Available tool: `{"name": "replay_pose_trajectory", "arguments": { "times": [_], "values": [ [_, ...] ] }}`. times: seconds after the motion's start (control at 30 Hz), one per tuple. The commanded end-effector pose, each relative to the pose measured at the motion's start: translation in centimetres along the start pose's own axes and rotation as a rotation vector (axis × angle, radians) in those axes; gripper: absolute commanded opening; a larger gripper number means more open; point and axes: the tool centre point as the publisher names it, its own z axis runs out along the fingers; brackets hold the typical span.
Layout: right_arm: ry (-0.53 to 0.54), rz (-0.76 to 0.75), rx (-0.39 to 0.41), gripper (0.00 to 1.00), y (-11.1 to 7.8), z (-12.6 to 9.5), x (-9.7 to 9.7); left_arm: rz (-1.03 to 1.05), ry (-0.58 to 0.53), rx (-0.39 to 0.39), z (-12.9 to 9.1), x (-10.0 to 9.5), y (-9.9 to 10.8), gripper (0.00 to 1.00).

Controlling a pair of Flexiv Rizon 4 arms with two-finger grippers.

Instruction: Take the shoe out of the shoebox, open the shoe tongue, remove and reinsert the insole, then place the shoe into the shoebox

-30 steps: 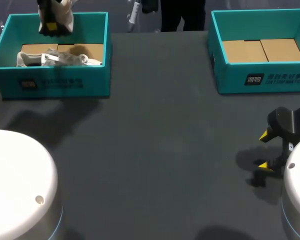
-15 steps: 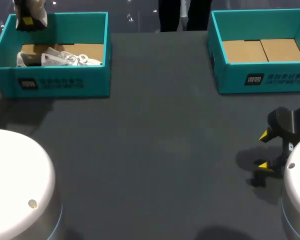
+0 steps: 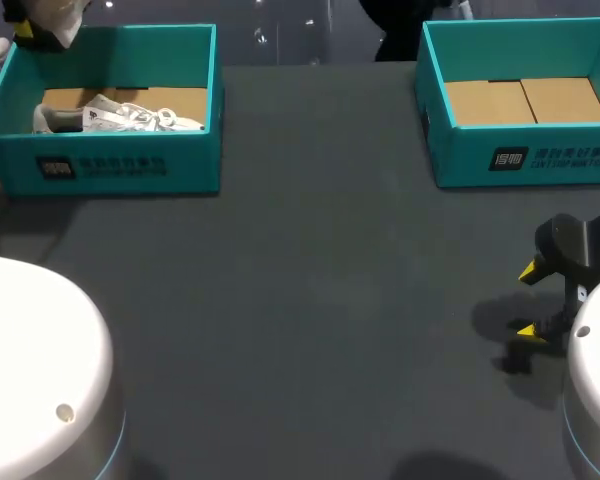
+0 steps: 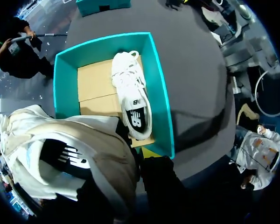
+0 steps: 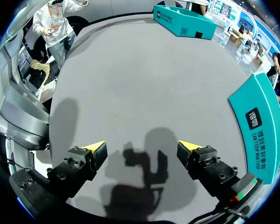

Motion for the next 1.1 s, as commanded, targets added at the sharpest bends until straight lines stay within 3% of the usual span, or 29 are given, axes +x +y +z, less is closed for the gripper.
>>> {"name": "replay_pose_trajectory", "arguments": {
  "times": [0.03, 0.4, 0.47, 0.5, 0.57, 0.63, 0.73, 1.1],
  "values": [
    [-0.004, 0.0, 0.001, 1.0, 0.0, -0.1, 0.2, 0.162, -0.07, -0.022, -0.1, 1.2, -0.1, 0.0],
    [-0.004, 0.0, 0.001, 1.0, 0.0, -0.1, 0.2, 0.162, -0.07, -0.022, -0.1, 1.2, -0.1, 0.0],
    [-0.004, 0.0, 0.001, 1.0, 0.0, -0.1, 0.2, 0.249, -0.013, -0.051, 0.1, 0.6, 0.6, 0.0],
    [-0.004, 0.0, 0.001, 1.0, 0.0, -0.1, 0.2, 0.321, 0.04, 0.007, 0.1, 0.5, 0.9, 0.0],
    [-0.004, 0.0, 0.001, 1.0, 0.0, -0.1, 0.2, 0.388, 0.045, -0.035, 0.0, 0.0, 1.5, 0.0],
    [-0.004, 0.0, 0.001, 1.0, 0.0, -0.1, 0.2, 0.503, 0.093, 0.022, -0.3, -0.4, 2.2, 0.0],
    [-0.004, 0.0, 0.001, 1.0, 0.0, -0.1, 0.2, 0.855, 0.181, -0.031, -0.6, -0.3, 3.2, 0.0],
    [-0.004, 0.0, 0.001, 1.0, 0.0, -0.1, 0.2, 0.863, 0.16, -0.047, -0.8, -0.5, 3.6, 0.0]
  ]
}}
